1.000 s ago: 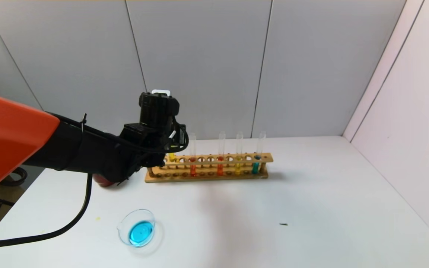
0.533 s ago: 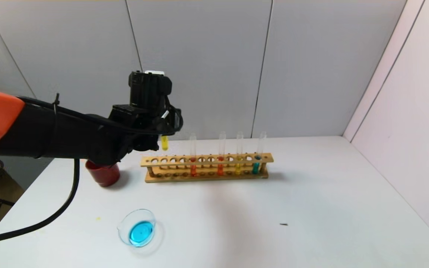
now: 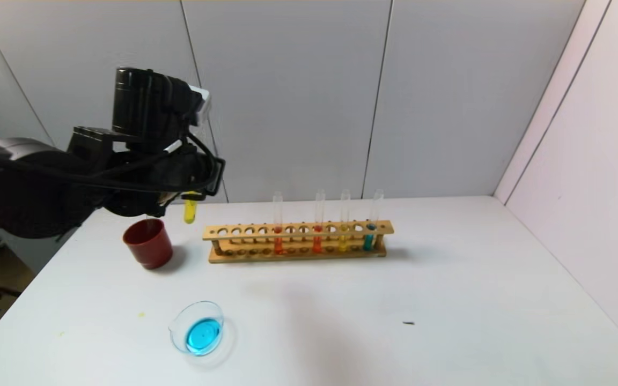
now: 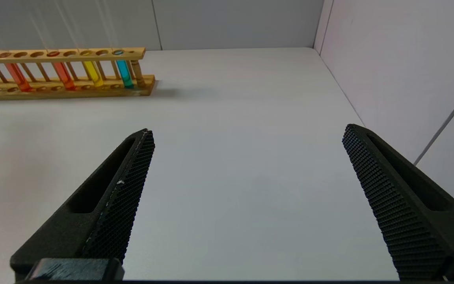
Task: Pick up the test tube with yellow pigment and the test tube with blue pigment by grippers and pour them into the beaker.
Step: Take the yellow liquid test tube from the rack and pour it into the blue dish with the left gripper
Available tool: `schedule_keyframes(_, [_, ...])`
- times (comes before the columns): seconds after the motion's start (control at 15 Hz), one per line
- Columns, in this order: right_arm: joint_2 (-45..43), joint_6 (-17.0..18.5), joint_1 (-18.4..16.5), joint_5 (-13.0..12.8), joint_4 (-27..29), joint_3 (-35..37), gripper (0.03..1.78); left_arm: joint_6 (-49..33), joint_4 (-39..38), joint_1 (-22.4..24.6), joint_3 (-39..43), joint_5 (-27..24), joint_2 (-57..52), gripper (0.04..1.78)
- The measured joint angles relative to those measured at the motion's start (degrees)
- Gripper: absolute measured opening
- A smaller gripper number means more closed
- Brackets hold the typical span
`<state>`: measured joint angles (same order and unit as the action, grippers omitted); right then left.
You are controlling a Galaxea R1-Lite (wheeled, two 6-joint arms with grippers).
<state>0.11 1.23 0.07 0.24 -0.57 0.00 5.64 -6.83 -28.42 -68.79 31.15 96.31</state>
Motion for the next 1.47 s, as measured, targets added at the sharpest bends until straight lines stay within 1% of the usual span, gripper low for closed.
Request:
schedule_keyframes(0.13, [0.0, 0.0, 0.0, 0.0, 0.0, 0.0, 1.74, 1.7, 4.3, 0.8, 2.2, -0.1, -3.0, 0.3])
schedule_keyframes(0.27, [0.0, 0.0, 0.0, 0.0, 0.0, 0.0, 1.74, 2.5, 6.4, 1.0, 4.2, -0.3, -4.8, 0.3])
schedule_keyframes(0.6, [0.0, 0.0, 0.0, 0.0, 0.0, 0.0, 1.74, 4.3, 6.7, 1.2, 11.7, -1.6, -6.7, 0.3])
schedule_keyframes(0.93, [0.0, 0.0, 0.0, 0.0, 0.0, 0.0, 1.74, 10.8, 6.5, 1.5, 19.8, -1.0, -7.1, 0.3])
schedule_keyframes(1.47, [0.0, 0.0, 0.0, 0.0, 0.0, 0.0, 1.74, 17.6, 7.8, 1.7, 25.8, -0.8, -6.1, 0.3])
